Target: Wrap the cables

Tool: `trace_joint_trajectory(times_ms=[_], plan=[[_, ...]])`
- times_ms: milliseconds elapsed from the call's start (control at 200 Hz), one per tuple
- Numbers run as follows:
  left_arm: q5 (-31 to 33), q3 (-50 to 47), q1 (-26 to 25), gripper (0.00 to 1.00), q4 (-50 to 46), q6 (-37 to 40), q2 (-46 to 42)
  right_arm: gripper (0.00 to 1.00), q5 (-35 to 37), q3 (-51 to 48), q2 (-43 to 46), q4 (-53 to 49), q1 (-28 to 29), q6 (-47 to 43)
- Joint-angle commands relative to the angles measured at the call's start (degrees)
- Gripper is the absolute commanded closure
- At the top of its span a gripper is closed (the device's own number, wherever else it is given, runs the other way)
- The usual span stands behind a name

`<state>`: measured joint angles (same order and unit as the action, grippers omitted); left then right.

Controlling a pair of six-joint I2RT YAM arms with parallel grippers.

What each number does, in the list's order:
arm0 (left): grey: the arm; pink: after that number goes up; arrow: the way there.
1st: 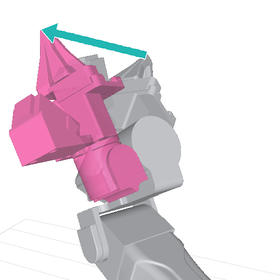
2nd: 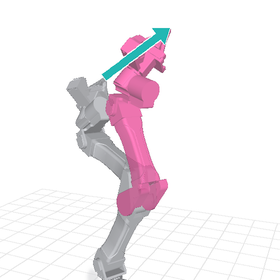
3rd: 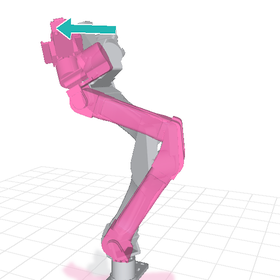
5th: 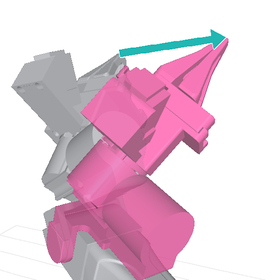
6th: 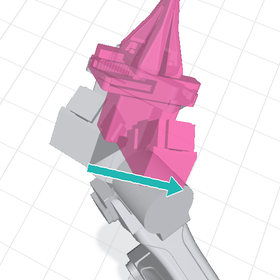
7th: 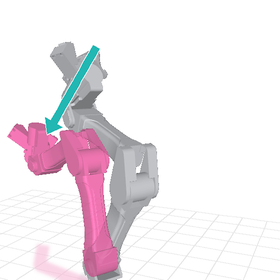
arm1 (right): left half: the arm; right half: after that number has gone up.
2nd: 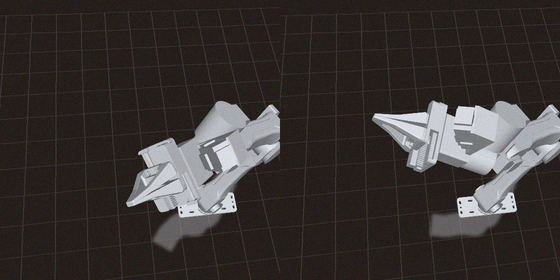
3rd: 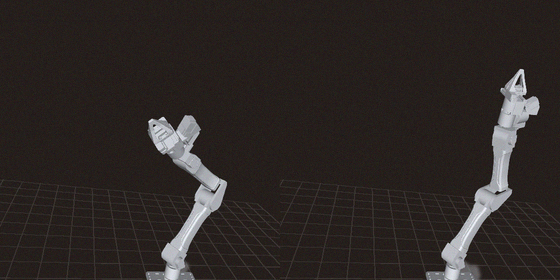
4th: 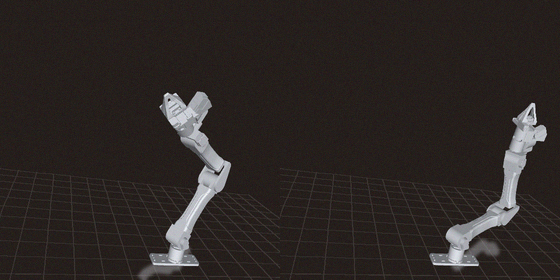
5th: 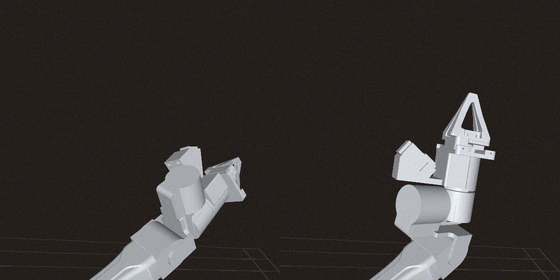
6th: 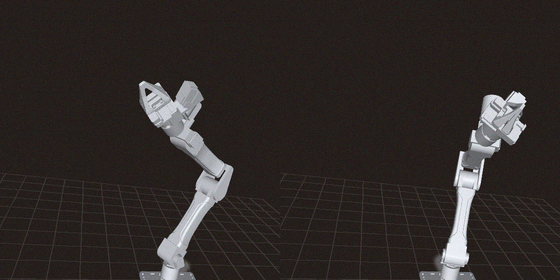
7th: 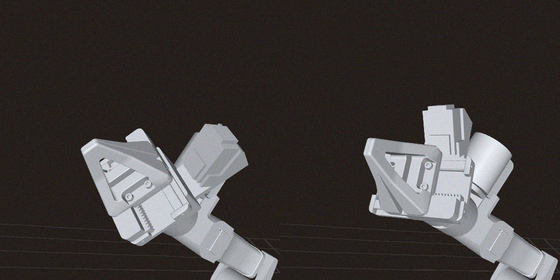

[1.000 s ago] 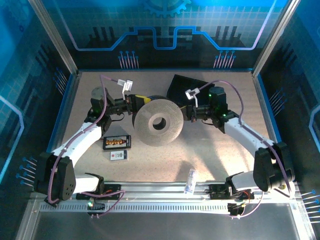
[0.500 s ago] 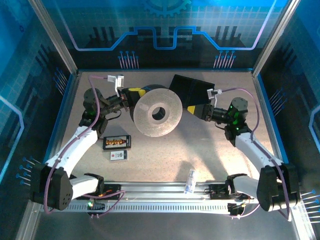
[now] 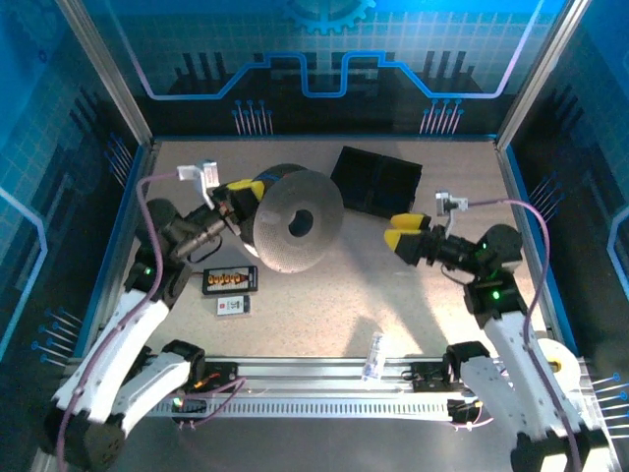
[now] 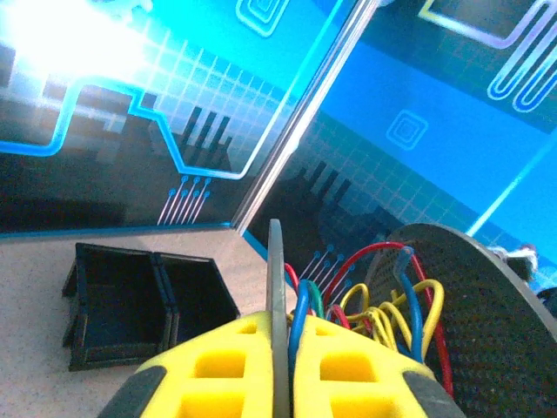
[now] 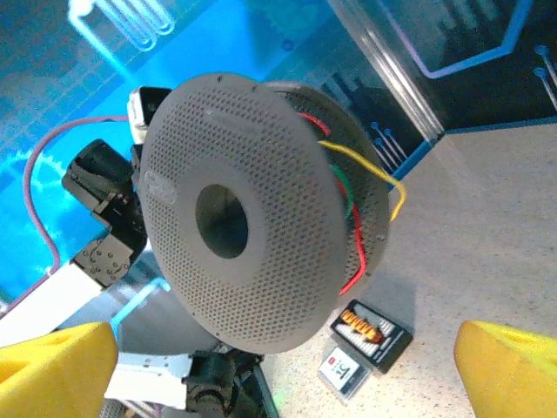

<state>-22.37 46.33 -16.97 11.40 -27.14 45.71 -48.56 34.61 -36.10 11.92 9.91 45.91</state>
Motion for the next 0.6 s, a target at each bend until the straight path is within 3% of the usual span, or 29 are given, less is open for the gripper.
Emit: trace_joint_trajectory(times_ms=[0,180,380,595], plan=[[9.76,-1.99,-6.44,1.0,-2.62,2.25,-7.75,0.0,9.23,1.35,7.42,-18.39,6.83,-13.59],[14.23,-5.74,-11.64,1.0,-2.45,-0.4,-11.73,0.0,16.13,0.37,9.89,-22.56,15.29,-17.39],[13.04,-6.6,-11.67,1.0,1.03,-4.42,-9.01,0.0,16.13,0.9,5.98,-21.13,16.8,-18.38],[17.65,-4.19,-11.68,1.0,-2.48,-4.03,-3.63,0.0,20.42,4.24,-1.01,-23.34,16.85,-18.31]])
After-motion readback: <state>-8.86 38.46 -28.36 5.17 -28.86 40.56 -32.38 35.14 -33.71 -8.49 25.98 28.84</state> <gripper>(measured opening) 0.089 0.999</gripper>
